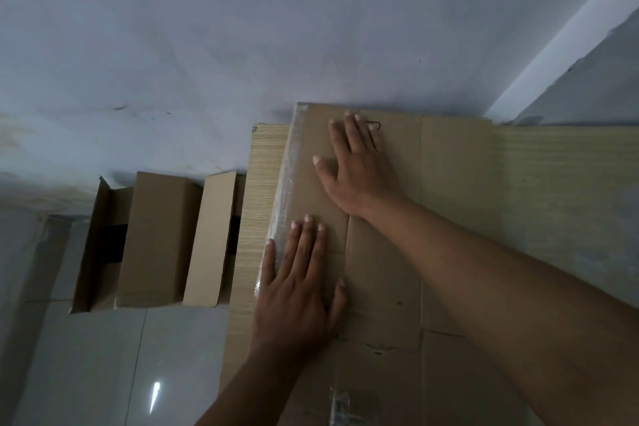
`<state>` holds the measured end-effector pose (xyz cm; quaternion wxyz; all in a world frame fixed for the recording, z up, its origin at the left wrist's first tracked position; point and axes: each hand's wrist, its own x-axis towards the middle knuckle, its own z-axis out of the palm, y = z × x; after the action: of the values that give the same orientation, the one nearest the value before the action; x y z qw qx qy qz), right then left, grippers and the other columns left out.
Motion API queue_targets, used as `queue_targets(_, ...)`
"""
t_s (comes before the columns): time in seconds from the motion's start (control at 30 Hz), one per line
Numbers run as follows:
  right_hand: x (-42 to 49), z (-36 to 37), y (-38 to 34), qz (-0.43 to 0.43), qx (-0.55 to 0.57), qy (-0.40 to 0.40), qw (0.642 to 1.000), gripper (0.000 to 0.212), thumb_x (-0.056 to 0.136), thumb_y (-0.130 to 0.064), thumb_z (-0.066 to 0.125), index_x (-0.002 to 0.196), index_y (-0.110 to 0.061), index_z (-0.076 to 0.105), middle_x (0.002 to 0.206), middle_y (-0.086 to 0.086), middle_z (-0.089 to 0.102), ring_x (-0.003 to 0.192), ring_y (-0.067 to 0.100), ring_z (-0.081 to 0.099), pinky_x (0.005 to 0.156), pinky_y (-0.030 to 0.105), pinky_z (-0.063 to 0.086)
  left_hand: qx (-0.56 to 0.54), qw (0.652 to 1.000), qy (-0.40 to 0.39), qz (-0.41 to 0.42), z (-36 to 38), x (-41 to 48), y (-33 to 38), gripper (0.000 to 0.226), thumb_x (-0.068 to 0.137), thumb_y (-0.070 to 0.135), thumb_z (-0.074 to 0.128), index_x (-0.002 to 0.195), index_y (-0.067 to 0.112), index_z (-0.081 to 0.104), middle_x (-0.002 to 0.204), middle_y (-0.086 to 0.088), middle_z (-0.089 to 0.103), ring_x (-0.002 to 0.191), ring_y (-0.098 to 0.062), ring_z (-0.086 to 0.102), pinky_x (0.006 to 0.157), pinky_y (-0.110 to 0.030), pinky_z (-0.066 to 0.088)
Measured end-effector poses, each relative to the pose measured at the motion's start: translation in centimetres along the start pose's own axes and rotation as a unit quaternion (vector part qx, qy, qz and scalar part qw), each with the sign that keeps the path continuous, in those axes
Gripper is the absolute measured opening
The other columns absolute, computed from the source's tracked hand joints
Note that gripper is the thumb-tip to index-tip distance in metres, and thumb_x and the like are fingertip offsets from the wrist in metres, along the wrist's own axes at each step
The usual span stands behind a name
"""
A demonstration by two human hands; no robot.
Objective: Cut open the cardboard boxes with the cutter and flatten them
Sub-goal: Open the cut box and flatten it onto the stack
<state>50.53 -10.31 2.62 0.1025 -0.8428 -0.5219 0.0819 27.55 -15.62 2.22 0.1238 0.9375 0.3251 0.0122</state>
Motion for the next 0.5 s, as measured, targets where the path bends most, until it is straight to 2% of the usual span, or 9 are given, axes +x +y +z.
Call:
queue_targets(0.23,2.6,0.2,-3.1,-0.029,-0.029,-0.045,0.998,0.082,0.096,-0.059,0.018,0.160,-0.011,0.001,0.168,0.011,-0.005,0.154,0.025,-0.010,0.125,0.048,-0.003,0.001,1.000,0.004,-0.007,0.1,0.1,0.0,0.081,0.099,0.056,0.041,0.166,0.018,0.016,0.173,-0.003,0.009,0.160,-0.019,0.004,0.125,-0.056,0.021)
queue_targets(0.37,2.8,-0.2,-2.9,-0.060,-0.018,-0.049,0.997,0.075,0.098,-0.054,0.019,0.161,-0.014,0.006,0.169,0.006,0.000,0.155,0.022,-0.006,0.125,0.046,-0.003,0.013,1.000,0.003,-0.022,0.1,0.3,-0.1,0.085,0.098,0.069,0.034,0.166,0.023,0.014,0.173,-0.004,0.008,0.160,-0.020,0.005,0.126,-0.052,0.017)
queue_targets(0.5,0.9,-0.6,1.4,0.046,-0.018,0.001,0.999,0.073,0.099,-0.057,0.014,0.160,-0.018,0.016,0.168,0.006,0.009,0.155,0.025,0.004,0.125,0.047,0.001,0.022,0.999,-0.022,-0.028,-0.2,0.4,0.0,0.088,0.096,0.078,0.021,0.166,0.029,-0.001,0.174,-0.001,-0.006,0.160,-0.018,-0.005,0.128,-0.049,0.009)
